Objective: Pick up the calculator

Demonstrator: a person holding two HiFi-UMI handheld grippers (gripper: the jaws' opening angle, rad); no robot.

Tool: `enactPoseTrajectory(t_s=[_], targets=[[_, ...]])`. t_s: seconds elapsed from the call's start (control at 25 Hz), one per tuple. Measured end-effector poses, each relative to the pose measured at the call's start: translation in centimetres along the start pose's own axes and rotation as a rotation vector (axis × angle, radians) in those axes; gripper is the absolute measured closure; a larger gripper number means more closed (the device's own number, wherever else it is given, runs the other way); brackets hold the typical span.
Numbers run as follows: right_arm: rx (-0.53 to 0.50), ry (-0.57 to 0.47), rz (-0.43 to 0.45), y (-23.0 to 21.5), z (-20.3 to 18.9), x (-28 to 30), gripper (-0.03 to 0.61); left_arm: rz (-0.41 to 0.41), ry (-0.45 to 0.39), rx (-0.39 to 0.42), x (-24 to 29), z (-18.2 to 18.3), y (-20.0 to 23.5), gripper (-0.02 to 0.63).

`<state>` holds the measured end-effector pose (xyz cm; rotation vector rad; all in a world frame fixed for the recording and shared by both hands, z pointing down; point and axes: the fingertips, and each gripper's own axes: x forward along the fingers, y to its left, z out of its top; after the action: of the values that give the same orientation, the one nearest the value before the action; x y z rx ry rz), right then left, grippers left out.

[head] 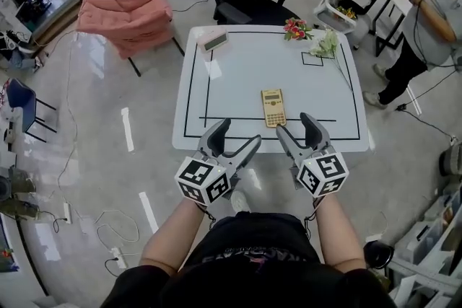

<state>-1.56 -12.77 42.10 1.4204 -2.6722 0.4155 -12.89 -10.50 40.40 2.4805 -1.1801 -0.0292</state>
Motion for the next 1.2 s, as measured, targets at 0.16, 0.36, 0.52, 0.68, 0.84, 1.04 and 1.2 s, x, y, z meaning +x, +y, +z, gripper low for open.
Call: enactPoseTrajectory(t_s=[0.16, 0.36, 0.52, 0.68, 0.84, 1.04, 1.2], targets=[[0.004, 0.041, -0.032, 0.3, -1.1, 2.2, 0.271, -0.028, 0.029, 0.007, 0.1, -0.2, 1.8, 0.245], [0.001, 0.090, -0.078, 0.1, -2.5, 4.0, 0.256, -0.069, 0.065, -0.001, 0.6, -0.9, 3.2, 0.245], [0.008, 0.120, -0.107, -0.4, -3.5, 4.8, 0.255, -0.091, 0.085, -0.016, 1.1, -1.5, 3.9, 0.245], [0.019, 0.142, -0.125, -1.3, -4.7, 5.5, 0.249, -0.098, 0.098, -0.037, 1.7, -2.1, 4.2, 0.245], [0.012, 0.203, -0.133, -2.4, -6.9, 6.5, 0.240, -0.096, 0.115, -0.056, 2.2, -2.9, 4.5, 0.245], [0.017, 0.287, -0.140, -4.0, -10.0, 8.2, 0.227, -0.061, 0.133, -0.082, 3.1, -3.5, 5.3, 0.245], [0.028, 0.349, -0.142, -5.7, -12.5, 9.4, 0.224, -0.032, 0.155, -0.095, 4.4, -4.3, 5.9, 0.245]])
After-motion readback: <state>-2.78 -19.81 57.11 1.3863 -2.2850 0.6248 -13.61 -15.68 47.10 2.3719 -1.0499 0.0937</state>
